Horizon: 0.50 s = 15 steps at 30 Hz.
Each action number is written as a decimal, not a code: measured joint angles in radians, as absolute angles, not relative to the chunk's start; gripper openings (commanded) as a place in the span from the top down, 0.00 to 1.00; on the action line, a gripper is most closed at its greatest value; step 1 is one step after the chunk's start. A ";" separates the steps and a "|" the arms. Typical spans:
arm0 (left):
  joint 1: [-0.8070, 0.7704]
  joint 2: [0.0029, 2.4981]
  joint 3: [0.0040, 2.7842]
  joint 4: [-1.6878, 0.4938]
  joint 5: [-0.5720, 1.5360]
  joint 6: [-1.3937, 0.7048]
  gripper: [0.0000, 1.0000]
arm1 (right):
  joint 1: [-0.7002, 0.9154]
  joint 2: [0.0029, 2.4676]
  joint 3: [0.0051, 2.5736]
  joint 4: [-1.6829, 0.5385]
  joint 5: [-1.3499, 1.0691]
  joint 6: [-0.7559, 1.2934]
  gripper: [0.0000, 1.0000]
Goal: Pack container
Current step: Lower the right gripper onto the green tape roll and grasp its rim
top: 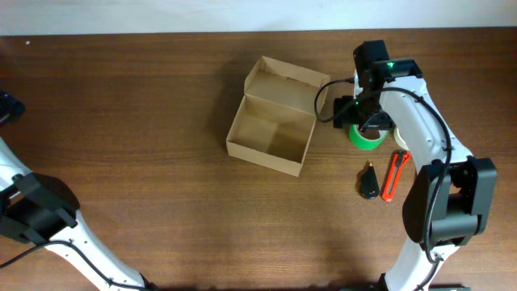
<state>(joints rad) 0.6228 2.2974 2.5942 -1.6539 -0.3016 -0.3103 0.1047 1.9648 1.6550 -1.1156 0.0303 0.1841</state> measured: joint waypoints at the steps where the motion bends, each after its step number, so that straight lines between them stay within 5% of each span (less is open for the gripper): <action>1: 0.624 2.297 2.594 -1.654 -0.302 -0.310 0.00 | 0.104 1.965 1.655 -1.111 0.034 0.184 0.15; 15: 0.623 2.297 2.594 -1.654 -0.301 -0.310 0.00 | -0.061 1.977 1.655 -1.087 0.056 0.211 0.16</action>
